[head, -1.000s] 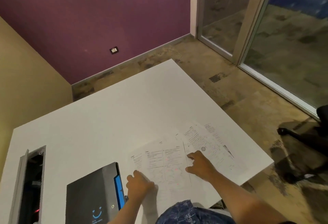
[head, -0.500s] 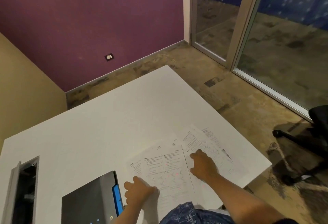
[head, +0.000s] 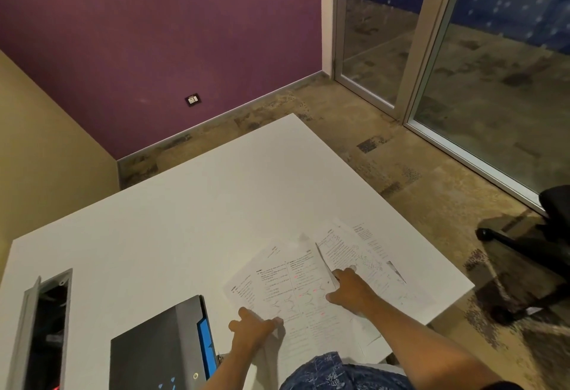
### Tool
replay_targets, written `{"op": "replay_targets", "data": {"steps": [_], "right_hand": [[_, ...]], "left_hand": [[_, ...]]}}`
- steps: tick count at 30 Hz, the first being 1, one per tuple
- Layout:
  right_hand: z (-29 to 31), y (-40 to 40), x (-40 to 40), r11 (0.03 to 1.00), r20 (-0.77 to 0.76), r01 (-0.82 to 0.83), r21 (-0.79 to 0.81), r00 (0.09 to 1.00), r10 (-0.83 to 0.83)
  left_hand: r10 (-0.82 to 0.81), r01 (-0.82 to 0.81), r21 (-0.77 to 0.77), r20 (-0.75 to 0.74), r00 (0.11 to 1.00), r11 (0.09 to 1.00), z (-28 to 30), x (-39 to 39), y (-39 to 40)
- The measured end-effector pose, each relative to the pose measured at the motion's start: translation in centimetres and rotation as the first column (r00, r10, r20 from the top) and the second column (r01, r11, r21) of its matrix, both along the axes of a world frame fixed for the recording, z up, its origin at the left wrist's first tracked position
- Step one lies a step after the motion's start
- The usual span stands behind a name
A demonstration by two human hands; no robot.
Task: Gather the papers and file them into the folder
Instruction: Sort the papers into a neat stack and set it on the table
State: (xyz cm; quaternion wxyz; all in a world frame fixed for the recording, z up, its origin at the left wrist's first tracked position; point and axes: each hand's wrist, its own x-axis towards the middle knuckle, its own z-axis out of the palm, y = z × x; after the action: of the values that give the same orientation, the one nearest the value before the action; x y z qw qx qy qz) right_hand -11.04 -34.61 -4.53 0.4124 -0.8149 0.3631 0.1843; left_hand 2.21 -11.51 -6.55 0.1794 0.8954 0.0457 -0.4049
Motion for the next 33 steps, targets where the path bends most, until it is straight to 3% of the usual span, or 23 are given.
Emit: {"op": "replay_targets", "data": {"steps": [4, 9, 17, 22, 28, 33], "right_hand": [[0.3, 0.3, 0.3, 0.976, -0.025, -0.058, -0.211, 0.998, 0.054], [0.2, 0.8, 0.4, 0.97, -0.053, -0.061, -0.237, 0.997, 0.05], [0.1, -0.7, 0.3, 0.996, -0.02, 0.084, -0.035, 0.996, -0.085], [-0.8, -2.0, -0.1, 0.973, 0.022, 0.136, 0.184, 0.99, -0.142], [-0.3, -1.9, 0.3, 0.907, 0.125, -0.01, 0.421, 0.991, -0.047], [0.6, -2.2, 1.0, 0.857, 0.238, 0.016, 0.515, 0.958, -0.161]], "left_hand": [[-0.047, 0.04, 0.104, 0.056, 0.997, 0.994, 0.3, -0.2, -0.5], [-0.028, 0.023, 0.052, 0.108, 0.994, 0.998, 0.9, -0.8, -1.5], [0.094, -0.051, -0.28, 0.143, 0.985, 0.959, 2.5, -1.5, -1.3], [0.323, -0.315, -0.443, -0.06, 0.945, 0.839, 2.7, -1.4, -0.6], [0.384, -0.396, -0.42, -0.117, 0.916, 0.817, 2.5, -1.8, 0.1], [0.419, -0.415, -0.416, -0.088, 0.904, 0.809, 2.3, -2.7, -1.0]]}}
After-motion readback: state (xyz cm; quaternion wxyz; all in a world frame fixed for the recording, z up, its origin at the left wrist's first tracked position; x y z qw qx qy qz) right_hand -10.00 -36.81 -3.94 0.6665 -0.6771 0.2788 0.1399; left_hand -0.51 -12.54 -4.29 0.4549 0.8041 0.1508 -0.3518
